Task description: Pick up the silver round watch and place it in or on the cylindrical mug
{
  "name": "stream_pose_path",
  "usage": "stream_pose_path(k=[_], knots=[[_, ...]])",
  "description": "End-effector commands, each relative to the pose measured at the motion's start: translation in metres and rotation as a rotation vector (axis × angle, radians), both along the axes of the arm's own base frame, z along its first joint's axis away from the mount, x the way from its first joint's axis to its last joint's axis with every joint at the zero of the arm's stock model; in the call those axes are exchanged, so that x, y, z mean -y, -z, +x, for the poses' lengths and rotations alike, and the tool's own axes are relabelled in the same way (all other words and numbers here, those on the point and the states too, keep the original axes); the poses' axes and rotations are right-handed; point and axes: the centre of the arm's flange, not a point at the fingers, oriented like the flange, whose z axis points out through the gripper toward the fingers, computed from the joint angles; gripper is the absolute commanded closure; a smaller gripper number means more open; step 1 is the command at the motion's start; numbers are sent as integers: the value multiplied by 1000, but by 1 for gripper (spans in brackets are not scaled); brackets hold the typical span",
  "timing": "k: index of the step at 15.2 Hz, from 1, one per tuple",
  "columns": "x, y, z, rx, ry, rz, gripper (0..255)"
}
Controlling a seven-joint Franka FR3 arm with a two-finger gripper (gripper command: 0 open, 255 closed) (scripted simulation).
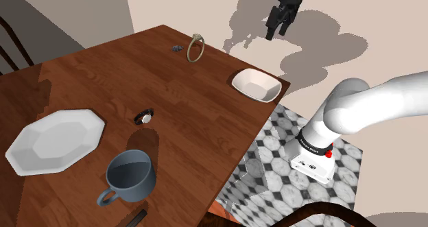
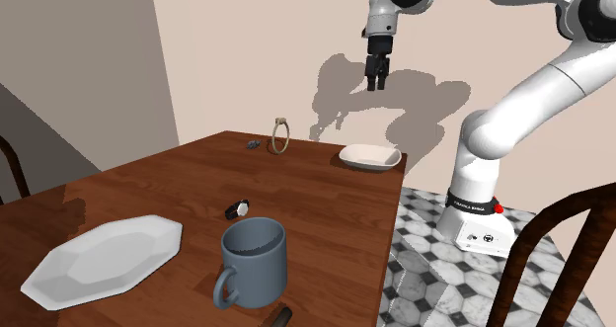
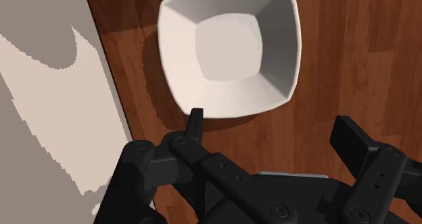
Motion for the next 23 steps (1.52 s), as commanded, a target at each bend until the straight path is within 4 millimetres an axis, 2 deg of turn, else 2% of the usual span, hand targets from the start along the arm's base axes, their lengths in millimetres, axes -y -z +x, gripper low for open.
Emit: stream_pose_path(k=[1,23], knots=[[0,0,0,0,0,0,0],[-202,129,152,-57,-71,109,0]])
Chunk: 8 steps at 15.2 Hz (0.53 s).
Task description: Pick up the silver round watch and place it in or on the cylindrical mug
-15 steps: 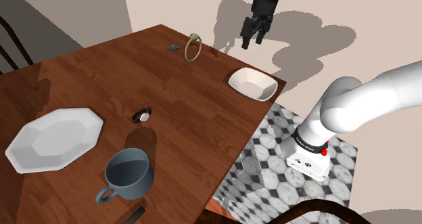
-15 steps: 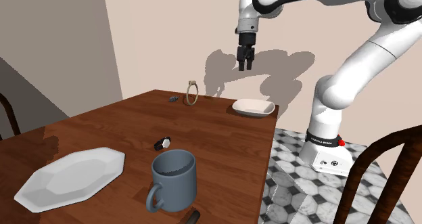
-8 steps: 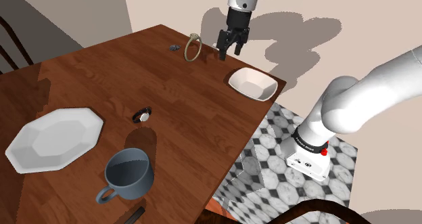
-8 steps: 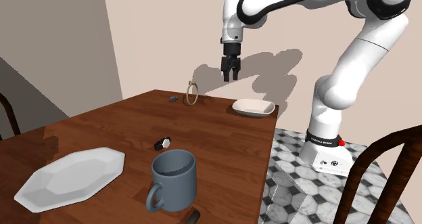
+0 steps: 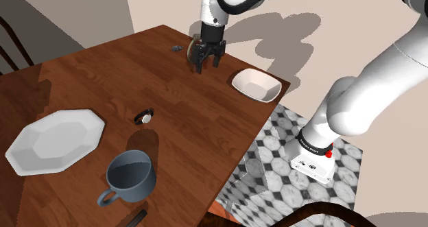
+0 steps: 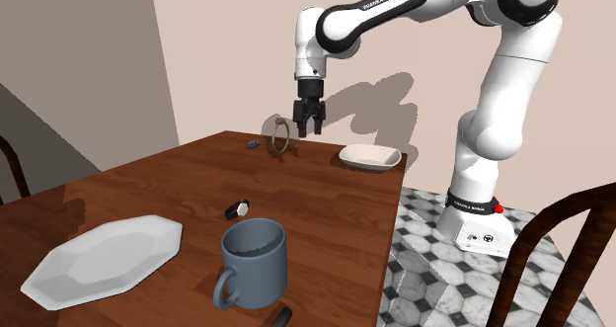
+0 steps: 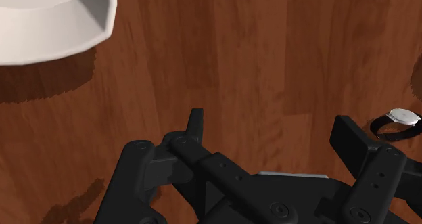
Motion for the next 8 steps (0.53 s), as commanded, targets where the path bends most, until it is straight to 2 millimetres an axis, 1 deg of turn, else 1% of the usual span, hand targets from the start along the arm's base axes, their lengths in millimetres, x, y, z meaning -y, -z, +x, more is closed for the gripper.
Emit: stream_pose_path(k=[1,8], knots=[[-21,10,11,-5,-6,10,0],[-91,48,54,-23,-29,45,0]])
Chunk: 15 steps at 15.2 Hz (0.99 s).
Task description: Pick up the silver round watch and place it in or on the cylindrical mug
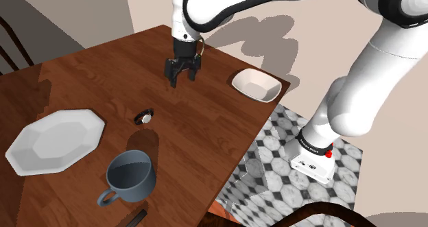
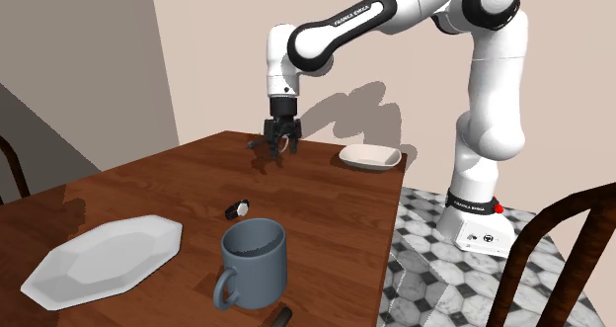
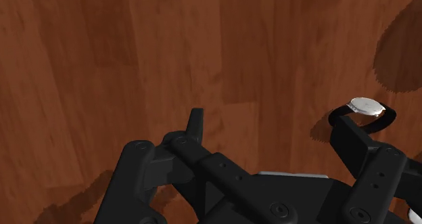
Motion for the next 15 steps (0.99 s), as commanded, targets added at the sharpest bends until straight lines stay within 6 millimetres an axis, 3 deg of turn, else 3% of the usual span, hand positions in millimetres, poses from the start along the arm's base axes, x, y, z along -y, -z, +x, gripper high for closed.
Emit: stream_pose_path(k=[1,9,15], knots=[[-22,8,16,-5,-6,11,0],[-103,49,62,-25,-31,50,0],[-110,79,58,-25,-31,50,0]])
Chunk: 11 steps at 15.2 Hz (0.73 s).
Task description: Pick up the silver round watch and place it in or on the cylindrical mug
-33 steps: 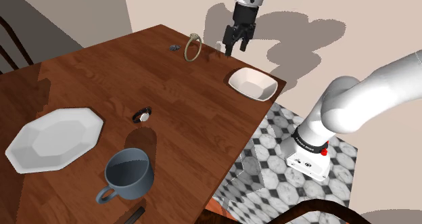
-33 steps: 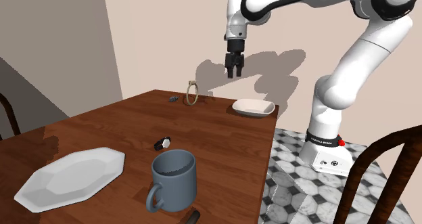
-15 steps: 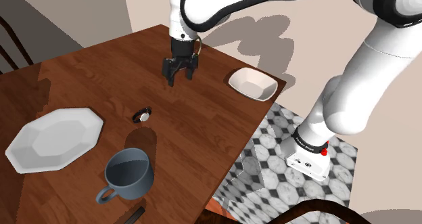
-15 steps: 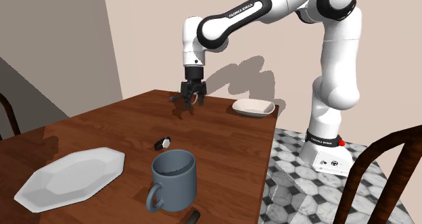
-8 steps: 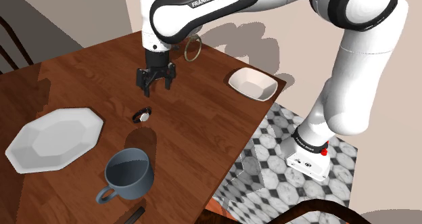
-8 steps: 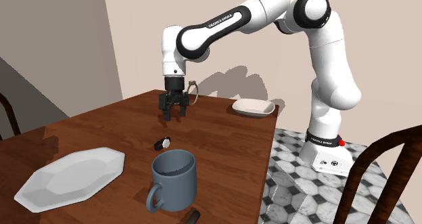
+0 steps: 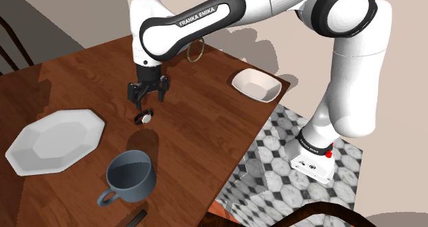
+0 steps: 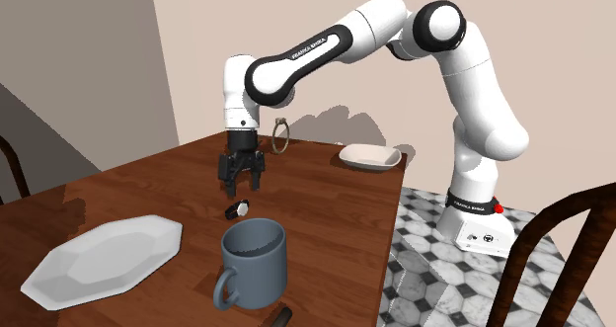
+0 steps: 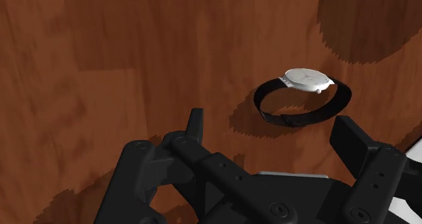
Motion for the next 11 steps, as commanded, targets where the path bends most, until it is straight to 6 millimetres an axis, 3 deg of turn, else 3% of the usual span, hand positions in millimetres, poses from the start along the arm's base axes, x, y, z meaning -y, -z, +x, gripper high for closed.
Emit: stream_pose_path(k=[1,10,11], knots=[[-2,10,-1,0,0,0,0],[-3,13,-2,0,0,0,0],[-3,13,-2,0,0,0,255]])
